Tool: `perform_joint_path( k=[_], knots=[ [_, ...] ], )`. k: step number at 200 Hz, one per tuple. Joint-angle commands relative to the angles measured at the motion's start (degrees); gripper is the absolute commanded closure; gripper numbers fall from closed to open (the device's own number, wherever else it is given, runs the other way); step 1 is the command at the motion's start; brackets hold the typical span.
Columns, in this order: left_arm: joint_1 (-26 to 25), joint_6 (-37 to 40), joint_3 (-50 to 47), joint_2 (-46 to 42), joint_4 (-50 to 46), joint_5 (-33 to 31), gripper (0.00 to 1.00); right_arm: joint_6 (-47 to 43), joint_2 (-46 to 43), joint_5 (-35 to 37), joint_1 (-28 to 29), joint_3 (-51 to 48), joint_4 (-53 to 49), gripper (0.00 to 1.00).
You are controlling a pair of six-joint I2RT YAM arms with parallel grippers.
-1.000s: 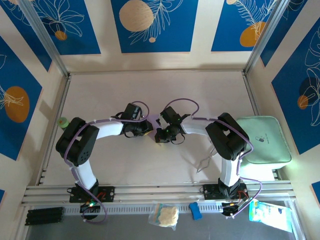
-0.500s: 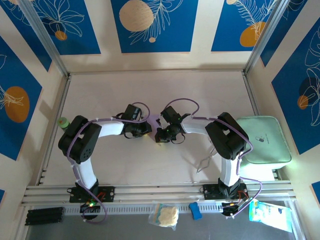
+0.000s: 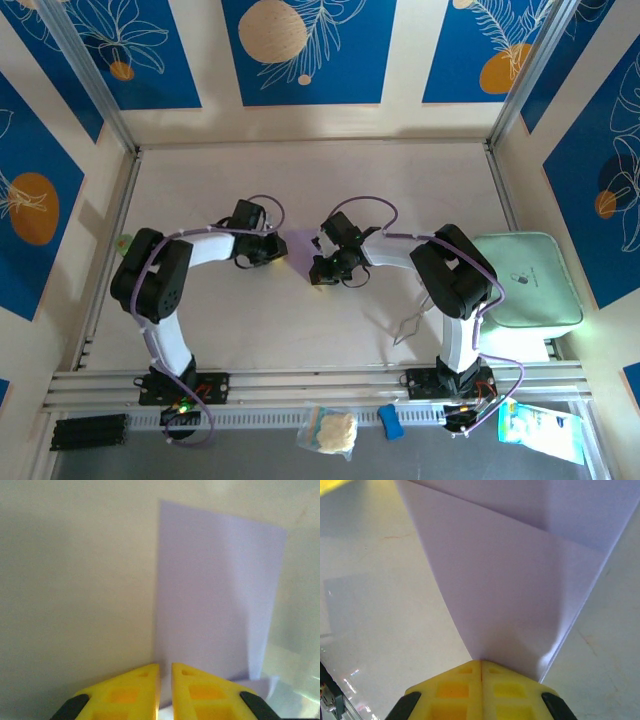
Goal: Fold a paper plane with a square sheet of paper (pick it up from the middle)
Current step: Third fold the triangle at the center of the table.
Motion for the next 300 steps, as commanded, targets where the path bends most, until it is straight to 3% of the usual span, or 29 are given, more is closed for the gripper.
perform_joint_path(
  k=[1, 54, 117, 224, 300],
  knots=[
    [1.36, 2.85, 2.53, -2.20, -5.14, -3.14, 0.83, -0.81, 3.68, 3.38, -0.28, -1.10, -7.45, 0.96],
    [-2.92, -3.56, -1.65, -10.61, -1.40, 0.36, 0.83, -0.47, 4.01, 2.57, -0.42, -0.70, -6.95, 0.97],
    [-9.14, -7.38, -2.92, -4.64, 2.43, 0.83, 0.87, -0.54, 3.77, 1.38, -0.68, -1.09, -6.14, 0.96],
    [-9.66, -7.43, -2.23, 0.58, -3.37, -4.61, 0.90, -2.99, -1.36, -5.65, -1.57, 2.56, -2.71, 0.96],
    [-9.75, -7.82, -1.51, 2.26, -6.39, -6.15, 0.91, -1.83, 2.27, -3.85, -0.84, 4.27, -2.68, 0.97]
  ],
)
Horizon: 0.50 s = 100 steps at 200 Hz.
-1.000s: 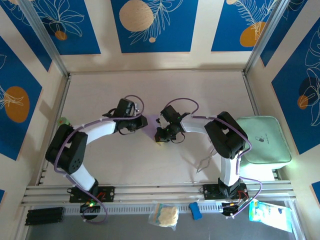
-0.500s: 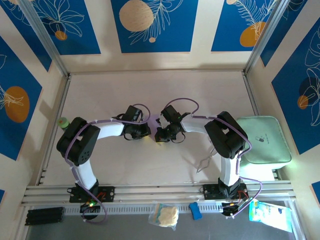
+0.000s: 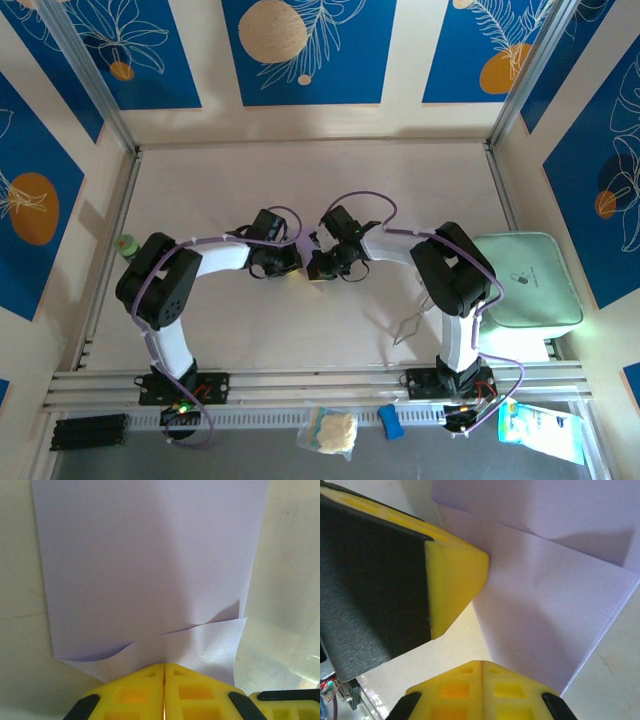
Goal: Fold a paper plane with a square sheet of paper (pick it up from the middle)
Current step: Third fold the triangle at the center of the table.
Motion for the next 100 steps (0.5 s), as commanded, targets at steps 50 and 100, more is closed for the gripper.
perform_joint_path(
  k=[50, 100],
  knots=[
    [-0.24, -0.05, -0.25, 3.64, -9.07, -6.86, 0.91, -1.31, 2.28, 2.15, -0.29, -0.34, -3.51, 0.98],
    [-0.16, 0.76, 0.33, 4.89, -12.00, -8.74, 0.92, -3.72, -0.97, 2.76, -1.15, -5.89, -5.11, 0.98]
  ],
)
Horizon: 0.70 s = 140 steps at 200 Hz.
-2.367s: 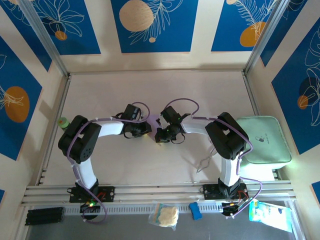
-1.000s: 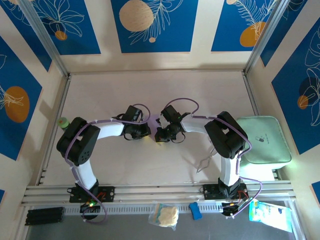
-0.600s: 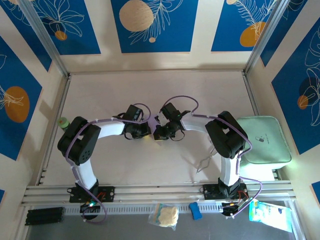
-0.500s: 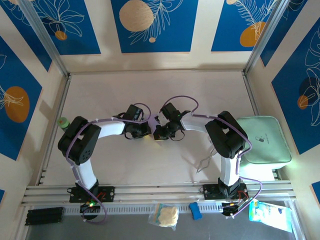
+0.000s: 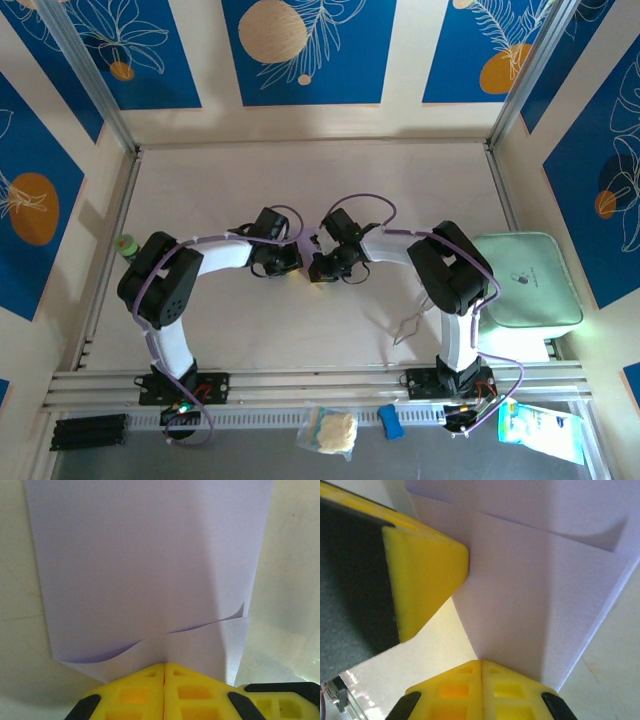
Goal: Fold a paper plane with a square sheet of paper (pick it up from the middle)
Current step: Third fold the triangle at the center of the table.
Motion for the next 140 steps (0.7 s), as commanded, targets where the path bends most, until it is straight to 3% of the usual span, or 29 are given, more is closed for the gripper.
perform_joint_path(
  k=[1, 63, 106, 140],
  knots=[
    [0.18, 0.84, -1.41, 4.27, -9.16, -7.22, 0.92, -2.17, -1.76, 1.84, -0.71, -4.45, -6.04, 0.98],
    [0.15, 0.93, -1.05, 4.57, -8.58, -5.93, 0.92, -1.43, -7.42, 1.10, -1.04, -11.49, -6.27, 0.98],
    [0.00, 0.63, -0.10, 3.89, -6.58, -1.83, 0.90, 1.36, -14.06, 1.13, -0.52, -9.79, -3.72, 0.98],
    [-0.11, 0.01, 0.39, 3.05, -5.91, -1.11, 0.90, 3.74, -11.15, 4.69, 1.30, -6.28, -1.58, 0.98]
  ],
)
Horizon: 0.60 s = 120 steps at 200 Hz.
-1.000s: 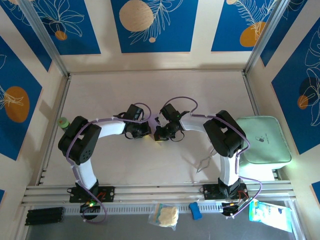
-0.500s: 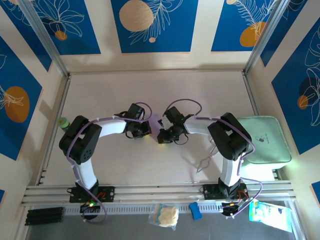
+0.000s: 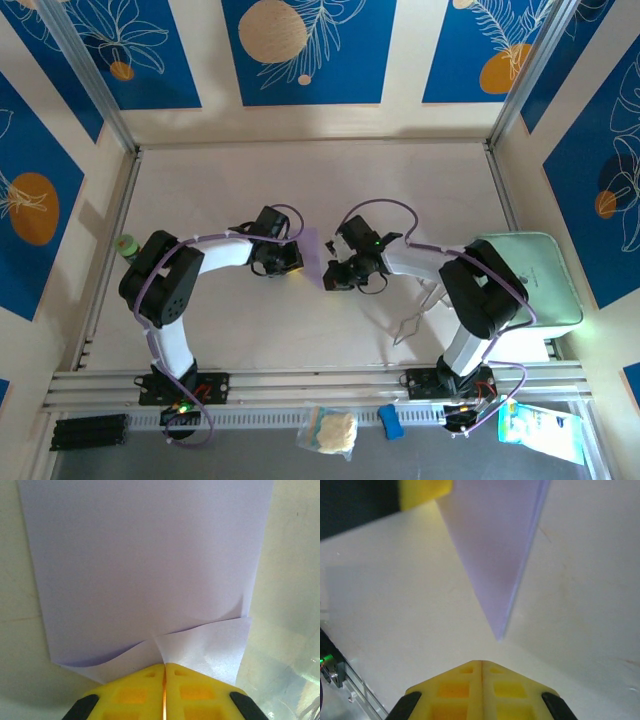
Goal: Fold a paper plane with a square sheet of paper (pick it up from the middle)
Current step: Third fold the triangle at the center of the table.
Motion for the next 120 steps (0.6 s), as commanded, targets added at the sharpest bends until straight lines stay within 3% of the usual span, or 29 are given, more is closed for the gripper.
perform_joint_path(
  k=[1, 54, 120],
  knots=[
    [-0.06, 0.03, -0.67, 2.55, -4.46, -1.80, 0.90, 2.35, 1.98, 2.29, 1.24, 3.18, 0.46, 0.98],
    [-0.16, 0.71, -0.15, 1.62, -3.84, -0.21, 0.89, 1.86, 9.75, 5.34, 1.73, 8.55, -1.18, 1.00],
    [-1.95, 5.62, 0.35, -3.33, 0.85, 3.85, 0.84, 2.22, 12.52, 6.50, 1.90, 6.60, -2.73, 1.00]
  ],
)
